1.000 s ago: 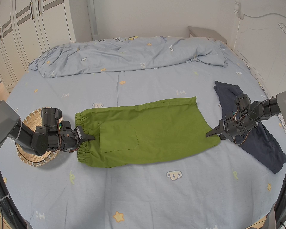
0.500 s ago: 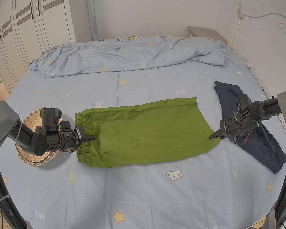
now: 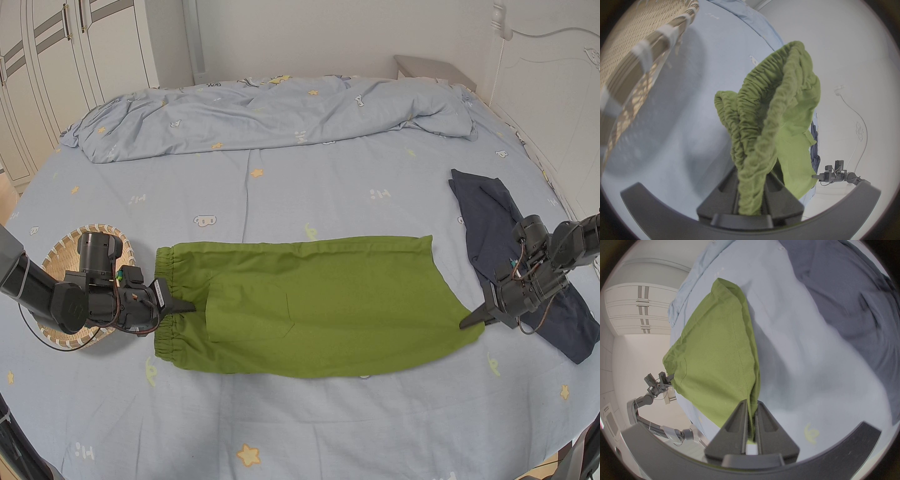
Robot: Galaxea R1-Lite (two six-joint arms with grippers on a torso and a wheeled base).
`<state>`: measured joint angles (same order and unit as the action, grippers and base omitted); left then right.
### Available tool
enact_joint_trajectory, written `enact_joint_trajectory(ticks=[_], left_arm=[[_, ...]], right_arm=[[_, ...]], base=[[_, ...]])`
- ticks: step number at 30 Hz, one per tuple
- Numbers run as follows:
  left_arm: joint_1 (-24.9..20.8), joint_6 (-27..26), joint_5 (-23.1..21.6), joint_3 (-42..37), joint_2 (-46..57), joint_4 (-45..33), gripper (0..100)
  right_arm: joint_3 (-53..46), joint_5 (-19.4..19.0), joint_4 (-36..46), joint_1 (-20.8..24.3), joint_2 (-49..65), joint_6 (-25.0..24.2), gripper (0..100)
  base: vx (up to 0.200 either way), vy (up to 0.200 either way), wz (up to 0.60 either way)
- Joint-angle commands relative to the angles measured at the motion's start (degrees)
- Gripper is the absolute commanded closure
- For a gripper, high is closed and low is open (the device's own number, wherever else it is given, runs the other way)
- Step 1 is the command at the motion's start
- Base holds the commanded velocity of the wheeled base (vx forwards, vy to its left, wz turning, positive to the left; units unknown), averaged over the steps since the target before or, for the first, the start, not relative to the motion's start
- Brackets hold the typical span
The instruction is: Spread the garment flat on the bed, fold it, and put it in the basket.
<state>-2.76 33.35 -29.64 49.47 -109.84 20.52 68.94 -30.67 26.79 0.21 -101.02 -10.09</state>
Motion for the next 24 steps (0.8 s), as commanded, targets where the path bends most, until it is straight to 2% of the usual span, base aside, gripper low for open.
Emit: enact_joint_trajectory(ticks=[1, 3, 5, 6, 10, 21, 22, 24], left_arm=[[0.1, -3.6, 0.1, -8.6, 3.3, -0.6, 100], [0.2, -4.9, 0.2, -11.2, 3.5, -0.5, 100], [0.1, -5.1, 0.2, -12.1, 3.7, -0.5, 100], [0.2, -5.9, 0.2, -14.4, 4.5, -0.5, 100], [0.2, -7.8, 0.2, -18.4, 6.4, -0.5, 100], [0.0, -9.4, 0.0, -20.6, 6.3, -0.5, 100], [0.0, -9.4, 0.1, -20.5, 6.3, -0.5, 100], [0.0, -9.4, 0.2, -20.3, 6.7, -0.5, 100]], right_arm=[[-16.1, 1.4, -4.2, 0.2, 11.6, 0.5, 100], [-21.9, 1.5, -6.8, 0.6, 13.8, 0.2, 100], [-23.6, 1.5, -7.5, 0.8, 14.5, 0.1, 100], [-28.0, 1.6, -9.0, 1.3, 16.7, -0.1, 100], [-33.3, 1.6, -9.7, 1.4, 20.8, -0.3, 100], [-40.6, 1.5, -14.8, 1.4, 21.7, -0.2, 100], [-41.0, 1.5, -15.3, 1.4, 21.7, -0.2, 0], [-41.4, 1.5, -16.1, 1.4, 21.5, -0.3, 0]], base=[[0.0, 0.0, 0.0], [0.0, 0.0, 0.0], [0.0, 0.0, 0.0], [0.0, 0.0, 0.0], [0.0, 0.0, 0.0], [0.0, 0.0, 0.0], [0.0, 0.0, 0.0], [0.0, 0.0, 0.0]])
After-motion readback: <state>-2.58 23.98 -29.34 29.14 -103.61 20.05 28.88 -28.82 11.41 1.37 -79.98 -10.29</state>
